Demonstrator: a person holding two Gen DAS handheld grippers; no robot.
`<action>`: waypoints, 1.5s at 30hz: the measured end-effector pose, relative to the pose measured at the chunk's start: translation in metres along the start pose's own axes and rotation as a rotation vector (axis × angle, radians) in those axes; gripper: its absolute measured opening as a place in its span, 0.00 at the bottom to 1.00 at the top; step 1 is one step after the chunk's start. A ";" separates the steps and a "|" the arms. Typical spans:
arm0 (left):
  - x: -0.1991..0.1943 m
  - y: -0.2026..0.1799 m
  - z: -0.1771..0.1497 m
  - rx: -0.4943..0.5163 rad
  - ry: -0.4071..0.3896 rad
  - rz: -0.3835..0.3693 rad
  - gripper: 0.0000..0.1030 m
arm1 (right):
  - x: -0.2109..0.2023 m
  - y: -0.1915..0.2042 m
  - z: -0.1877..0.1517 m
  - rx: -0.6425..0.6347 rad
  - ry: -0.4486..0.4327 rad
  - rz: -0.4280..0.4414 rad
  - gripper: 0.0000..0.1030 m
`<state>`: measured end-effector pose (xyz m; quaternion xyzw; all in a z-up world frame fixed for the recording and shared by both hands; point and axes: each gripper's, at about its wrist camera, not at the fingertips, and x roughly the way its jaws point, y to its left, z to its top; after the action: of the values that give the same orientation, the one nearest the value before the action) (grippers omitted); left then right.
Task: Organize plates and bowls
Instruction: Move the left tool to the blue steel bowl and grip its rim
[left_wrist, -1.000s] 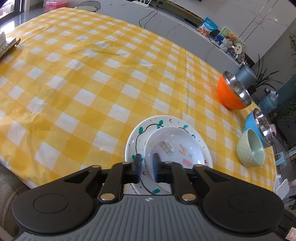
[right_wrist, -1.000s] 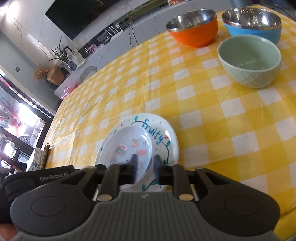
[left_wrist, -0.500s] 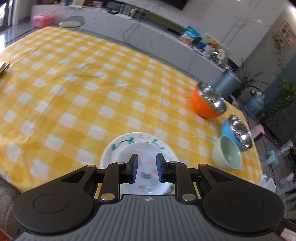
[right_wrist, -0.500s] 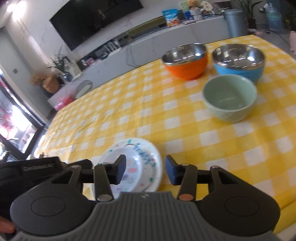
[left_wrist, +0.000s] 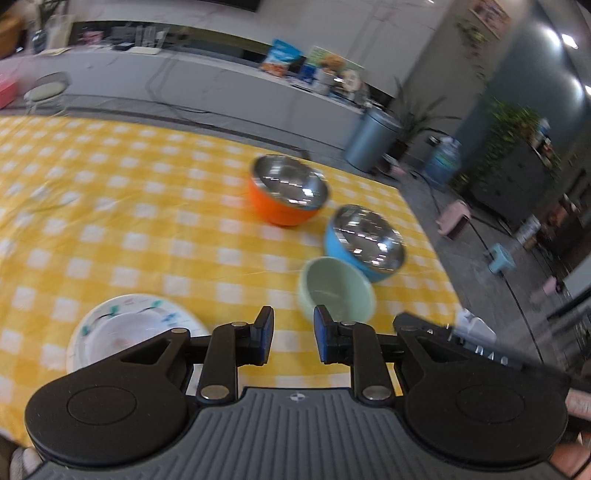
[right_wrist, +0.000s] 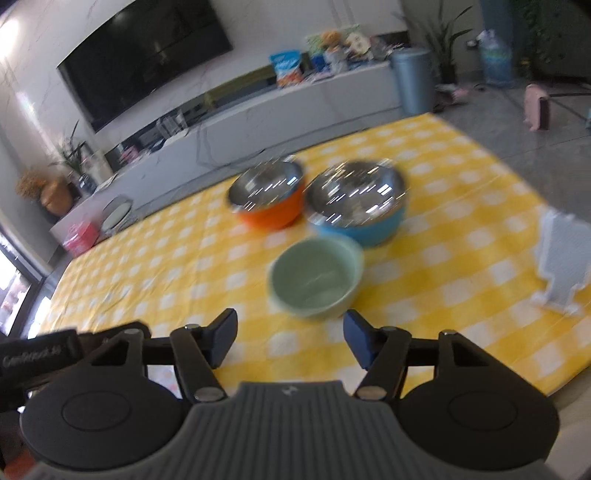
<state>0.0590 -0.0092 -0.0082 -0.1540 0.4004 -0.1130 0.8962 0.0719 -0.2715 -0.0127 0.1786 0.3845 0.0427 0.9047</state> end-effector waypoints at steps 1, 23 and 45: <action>0.003 -0.007 0.001 0.012 0.005 -0.006 0.26 | -0.002 -0.008 0.006 0.009 -0.013 -0.011 0.62; 0.101 -0.072 0.059 0.090 0.007 -0.049 0.63 | 0.070 -0.095 0.096 0.114 -0.108 -0.179 0.67; 0.181 -0.064 0.071 0.120 0.079 0.010 0.57 | 0.126 -0.114 0.091 0.226 0.011 -0.042 0.46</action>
<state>0.2259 -0.1146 -0.0638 -0.0936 0.4289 -0.1383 0.8878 0.2180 -0.3772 -0.0800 0.2711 0.3953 -0.0189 0.8774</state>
